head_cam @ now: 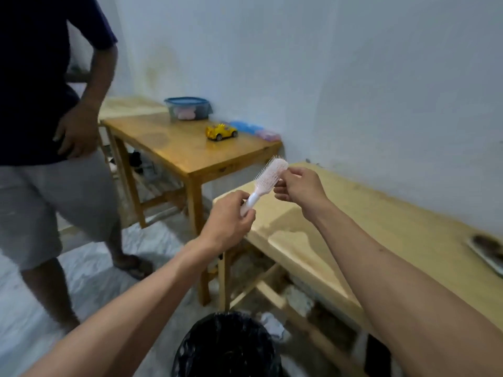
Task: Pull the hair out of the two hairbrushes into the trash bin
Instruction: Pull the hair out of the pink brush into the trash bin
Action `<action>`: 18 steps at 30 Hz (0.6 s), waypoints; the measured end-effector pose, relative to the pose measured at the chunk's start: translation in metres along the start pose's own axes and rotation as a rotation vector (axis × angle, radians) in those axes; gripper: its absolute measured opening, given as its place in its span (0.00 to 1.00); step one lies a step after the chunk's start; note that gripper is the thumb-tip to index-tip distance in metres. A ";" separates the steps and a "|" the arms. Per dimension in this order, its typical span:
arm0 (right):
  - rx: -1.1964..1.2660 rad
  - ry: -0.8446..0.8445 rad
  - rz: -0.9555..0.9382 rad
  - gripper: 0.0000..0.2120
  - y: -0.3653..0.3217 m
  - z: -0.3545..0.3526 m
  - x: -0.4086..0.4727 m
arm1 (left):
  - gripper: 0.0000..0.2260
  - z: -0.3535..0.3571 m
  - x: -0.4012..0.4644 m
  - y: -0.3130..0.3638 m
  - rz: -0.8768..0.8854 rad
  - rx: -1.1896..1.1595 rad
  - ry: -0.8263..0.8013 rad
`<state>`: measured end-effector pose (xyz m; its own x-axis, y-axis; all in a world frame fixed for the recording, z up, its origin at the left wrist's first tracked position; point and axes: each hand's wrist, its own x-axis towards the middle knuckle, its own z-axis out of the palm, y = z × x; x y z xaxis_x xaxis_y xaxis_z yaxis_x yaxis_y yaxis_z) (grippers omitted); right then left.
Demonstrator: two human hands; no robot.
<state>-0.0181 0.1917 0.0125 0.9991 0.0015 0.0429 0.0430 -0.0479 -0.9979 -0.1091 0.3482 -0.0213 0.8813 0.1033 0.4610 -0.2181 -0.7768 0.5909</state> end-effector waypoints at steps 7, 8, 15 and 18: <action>-0.008 0.168 0.023 0.20 -0.013 -0.092 0.041 | 0.10 0.063 0.054 0.058 0.034 0.012 -0.065; -0.020 0.186 0.032 0.20 -0.013 -0.104 0.046 | 0.10 0.073 0.060 0.065 0.043 0.019 -0.080; -0.047 0.254 0.161 0.20 0.012 -0.168 0.083 | 0.09 0.147 0.088 0.093 0.094 0.079 -0.146; -0.069 0.257 0.218 0.17 0.028 -0.181 0.098 | 0.10 0.169 0.097 0.098 0.082 0.092 -0.193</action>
<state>0.0810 0.0099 -0.0021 0.9514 -0.2679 -0.1517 -0.1808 -0.0870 -0.9797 0.0254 0.1771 -0.0303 0.9281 -0.0760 0.3644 -0.2604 -0.8321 0.4897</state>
